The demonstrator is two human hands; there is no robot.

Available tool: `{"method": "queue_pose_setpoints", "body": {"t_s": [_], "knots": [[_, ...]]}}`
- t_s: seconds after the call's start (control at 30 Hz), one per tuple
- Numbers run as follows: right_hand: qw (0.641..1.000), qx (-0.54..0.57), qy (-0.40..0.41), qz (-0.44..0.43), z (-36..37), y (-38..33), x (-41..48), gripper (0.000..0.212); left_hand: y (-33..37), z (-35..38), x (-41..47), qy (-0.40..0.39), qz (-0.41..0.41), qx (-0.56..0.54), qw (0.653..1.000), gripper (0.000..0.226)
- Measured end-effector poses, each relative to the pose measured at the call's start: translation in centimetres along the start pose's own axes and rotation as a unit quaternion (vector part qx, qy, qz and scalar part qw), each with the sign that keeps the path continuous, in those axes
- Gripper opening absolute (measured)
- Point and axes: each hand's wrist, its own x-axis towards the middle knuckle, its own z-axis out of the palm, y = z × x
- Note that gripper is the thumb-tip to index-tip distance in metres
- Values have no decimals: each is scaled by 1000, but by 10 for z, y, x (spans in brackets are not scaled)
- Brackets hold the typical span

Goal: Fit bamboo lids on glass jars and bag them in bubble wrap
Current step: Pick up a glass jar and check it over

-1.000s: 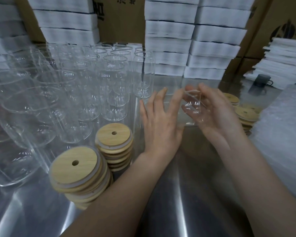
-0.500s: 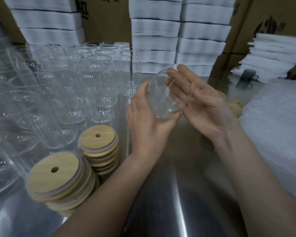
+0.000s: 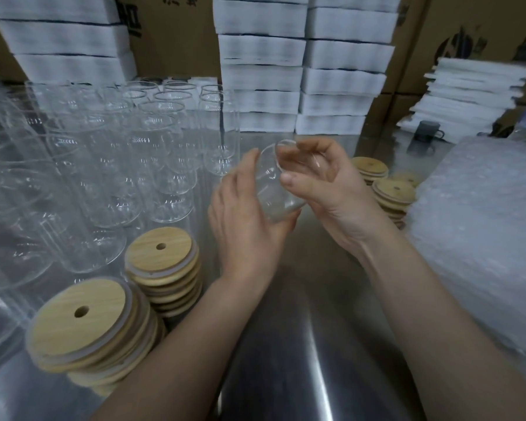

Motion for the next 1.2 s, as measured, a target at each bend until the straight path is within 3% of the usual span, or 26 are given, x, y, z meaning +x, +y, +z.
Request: {"method": "queue_pose_setpoints", "body": {"t_s": [0.23, 0.4, 0.53, 0.6, 0.67, 0.73, 0.87, 1.0, 1.1, 1.2], "knots": [[993, 19, 118, 10, 5, 0, 1, 43, 0, 1, -3, -34, 47, 67, 996, 83], [986, 55, 149, 42, -5, 1, 5, 21, 0, 2, -3, -52, 61, 53, 995, 83], [982, 122, 139, 43, -5, 0, 7, 5, 4, 0, 2, 4, 21, -58, 998, 83], [978, 165, 119, 39, -3, -4, 6, 5, 7, -2, 3, 16, -50, -162, 985, 81], [984, 145, 102, 17, -1, -8, 4, 8, 11, -4, 5, 1, -153, -258, 954, 76], [995, 42, 88, -25, -1, -10, 0, 10, 14, -4, 7, -11, -234, -320, 918, 71], [985, -143, -10, -92, -2, -16, -7, 12, 21, -8, 17, -32, -328, -449, 830, 69], [932, -313, -173, -62, -7, -18, -11, 53, 21, -12, 22, -58, -408, -546, 729, 57], [908, -364, -202, -42, -9, -16, -11, 77, 24, -10, 18, -69, -428, -554, 711, 71], [914, -364, -164, -64, -6, -13, -11, 77, 25, -11, 19, -70, -424, -583, 690, 95]]}}
